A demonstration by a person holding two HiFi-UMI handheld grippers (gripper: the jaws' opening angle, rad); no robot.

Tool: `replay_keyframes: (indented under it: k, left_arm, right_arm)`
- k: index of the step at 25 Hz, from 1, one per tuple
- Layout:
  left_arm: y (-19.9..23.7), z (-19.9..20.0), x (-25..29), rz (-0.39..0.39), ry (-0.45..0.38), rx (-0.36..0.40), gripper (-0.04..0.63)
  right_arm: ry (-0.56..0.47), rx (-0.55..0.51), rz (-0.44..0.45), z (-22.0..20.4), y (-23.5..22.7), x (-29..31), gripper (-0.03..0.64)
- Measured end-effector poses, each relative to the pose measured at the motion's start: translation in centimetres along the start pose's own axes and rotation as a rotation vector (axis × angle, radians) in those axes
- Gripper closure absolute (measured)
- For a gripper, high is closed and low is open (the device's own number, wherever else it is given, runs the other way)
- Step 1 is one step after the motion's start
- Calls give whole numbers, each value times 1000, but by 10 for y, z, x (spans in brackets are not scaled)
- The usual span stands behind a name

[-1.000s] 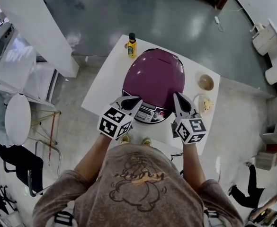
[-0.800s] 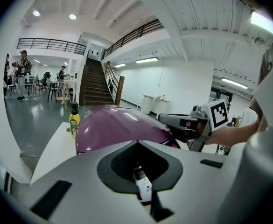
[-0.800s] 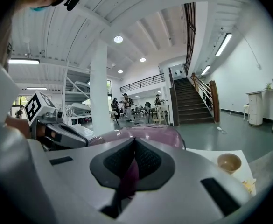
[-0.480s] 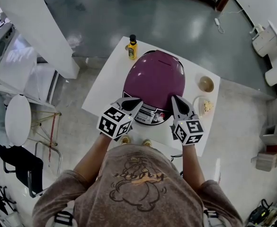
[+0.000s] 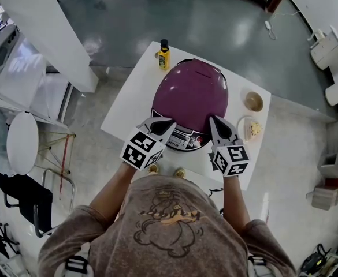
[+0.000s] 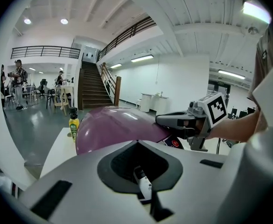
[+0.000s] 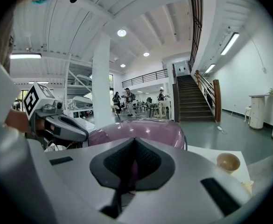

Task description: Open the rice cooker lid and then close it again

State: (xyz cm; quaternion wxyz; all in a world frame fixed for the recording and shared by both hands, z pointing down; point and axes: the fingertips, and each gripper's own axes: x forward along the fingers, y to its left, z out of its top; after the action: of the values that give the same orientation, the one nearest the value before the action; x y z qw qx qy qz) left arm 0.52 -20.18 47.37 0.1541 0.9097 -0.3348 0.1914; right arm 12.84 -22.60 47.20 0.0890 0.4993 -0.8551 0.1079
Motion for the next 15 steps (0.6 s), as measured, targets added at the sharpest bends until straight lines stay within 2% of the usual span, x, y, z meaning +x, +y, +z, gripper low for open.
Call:
replay_keyframes:
  k: [12, 15]
  left_arm:
    - [2, 1, -1, -63, 5, -81, 577]
    - [4, 1, -2, -101, 6, -123, 575]
  right_arm:
    - [-2, -18, 9, 6, 2, 1, 615]
    - [1, -22, 20, 6, 3, 1, 615]
